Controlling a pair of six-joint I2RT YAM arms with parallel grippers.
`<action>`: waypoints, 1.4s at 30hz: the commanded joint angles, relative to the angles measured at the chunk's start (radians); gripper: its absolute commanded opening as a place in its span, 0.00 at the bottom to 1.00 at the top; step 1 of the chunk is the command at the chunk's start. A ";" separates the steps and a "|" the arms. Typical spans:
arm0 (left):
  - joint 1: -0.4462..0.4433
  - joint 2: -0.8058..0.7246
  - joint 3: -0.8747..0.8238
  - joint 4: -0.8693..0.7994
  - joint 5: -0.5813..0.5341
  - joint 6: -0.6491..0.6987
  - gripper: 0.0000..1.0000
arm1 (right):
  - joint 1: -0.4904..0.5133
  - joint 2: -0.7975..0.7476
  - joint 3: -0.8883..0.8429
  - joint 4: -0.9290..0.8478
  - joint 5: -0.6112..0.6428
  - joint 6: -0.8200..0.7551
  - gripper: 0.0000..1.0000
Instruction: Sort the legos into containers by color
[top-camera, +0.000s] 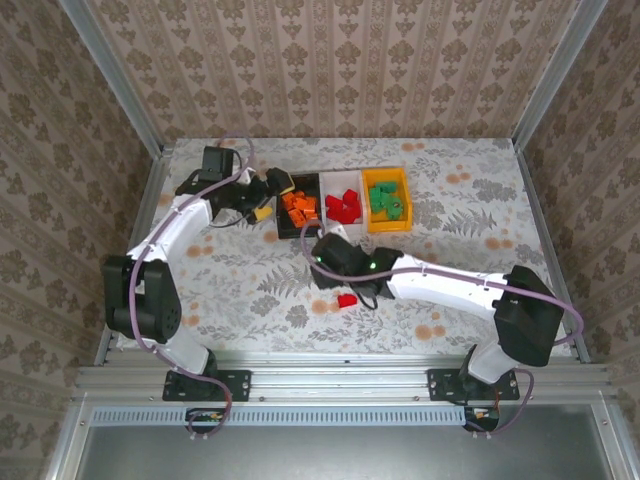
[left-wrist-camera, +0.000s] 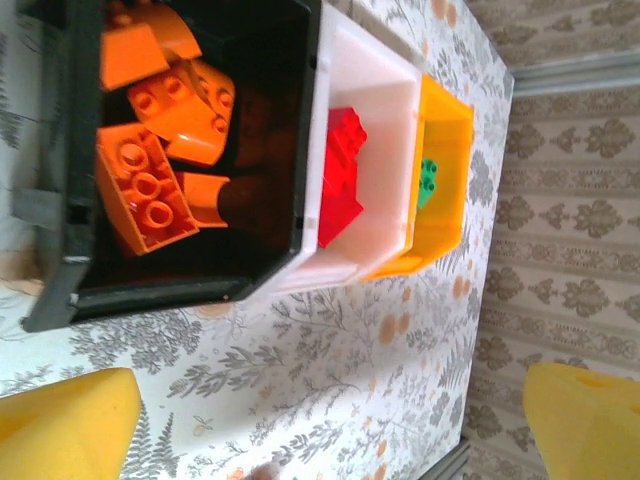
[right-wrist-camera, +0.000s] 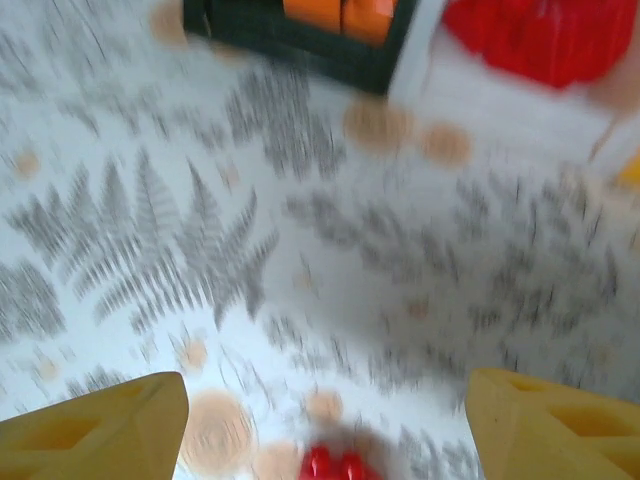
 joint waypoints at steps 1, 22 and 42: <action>-0.026 0.010 -0.005 -0.009 0.009 0.018 1.00 | 0.018 -0.015 -0.098 0.007 0.005 0.137 0.77; -0.076 0.051 0.009 -0.040 -0.035 0.051 1.00 | 0.026 0.118 -0.186 0.094 -0.030 0.167 0.55; -0.067 0.064 0.024 -0.068 -0.065 0.079 1.00 | -0.364 0.458 0.536 -0.040 -0.053 -0.207 0.37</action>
